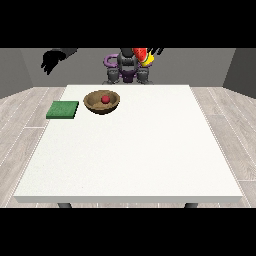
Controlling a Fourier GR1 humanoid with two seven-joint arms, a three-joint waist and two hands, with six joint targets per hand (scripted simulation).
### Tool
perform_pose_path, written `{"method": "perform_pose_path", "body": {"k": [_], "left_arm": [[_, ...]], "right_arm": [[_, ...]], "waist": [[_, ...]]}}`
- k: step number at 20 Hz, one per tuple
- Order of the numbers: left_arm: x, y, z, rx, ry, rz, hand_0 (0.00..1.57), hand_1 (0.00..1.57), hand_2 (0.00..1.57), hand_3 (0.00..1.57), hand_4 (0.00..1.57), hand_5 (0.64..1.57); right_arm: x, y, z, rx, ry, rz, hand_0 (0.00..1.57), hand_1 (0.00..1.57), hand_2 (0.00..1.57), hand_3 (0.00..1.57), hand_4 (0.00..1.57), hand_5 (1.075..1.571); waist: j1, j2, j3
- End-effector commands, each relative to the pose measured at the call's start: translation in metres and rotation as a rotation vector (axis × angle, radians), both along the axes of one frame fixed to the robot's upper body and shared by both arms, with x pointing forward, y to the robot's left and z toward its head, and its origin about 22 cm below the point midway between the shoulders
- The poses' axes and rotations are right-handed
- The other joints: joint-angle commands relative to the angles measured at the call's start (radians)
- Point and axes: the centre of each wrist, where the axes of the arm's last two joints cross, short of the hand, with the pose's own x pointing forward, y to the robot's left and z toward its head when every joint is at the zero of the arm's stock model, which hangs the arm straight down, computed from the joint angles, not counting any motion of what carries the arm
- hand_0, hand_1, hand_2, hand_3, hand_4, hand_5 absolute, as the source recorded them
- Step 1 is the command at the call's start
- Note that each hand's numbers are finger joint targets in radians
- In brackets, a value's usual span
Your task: Pick the cup and pour the ball into the bowl, then pick the bowl and place it on the pad
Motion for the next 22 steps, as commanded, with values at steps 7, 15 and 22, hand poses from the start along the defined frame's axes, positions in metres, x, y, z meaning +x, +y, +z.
{"method": "perform_pose_path", "body": {"k": [7,15,22], "left_arm": [[0.006,0.143,0.06,-0.738,-0.011,-0.165,0.0,0.0,0.0,0.0,1.05,1.567],[-0.011,0.223,0.092,-0.799,-0.05,-0.306,0.0,0.0,0.0,0.0,1.05,1.558],[-0.034,0.264,0.076,-0.801,-0.022,-0.216,0.0,0.0,0.0,0.0,1.0,1.542]], "right_arm": [[-0.008,0.035,-0.032,0.047,0.038,-0.064,0.0,0.0,0.0,0.0,0.72,1.565],[-0.014,0.043,-0.068,0.097,-0.017,-0.139,0.0,0.0,0.0,0.0,0.74,1.568],[-0.008,0.086,-0.099,0.103,-0.005,-0.062,0.0,0.0,0.0,0.0,0.58,1.558]], "waist": [[0.096,0.069,0.007],[0.169,0.212,0.0124],[0.101,0.194,0.0123]]}}
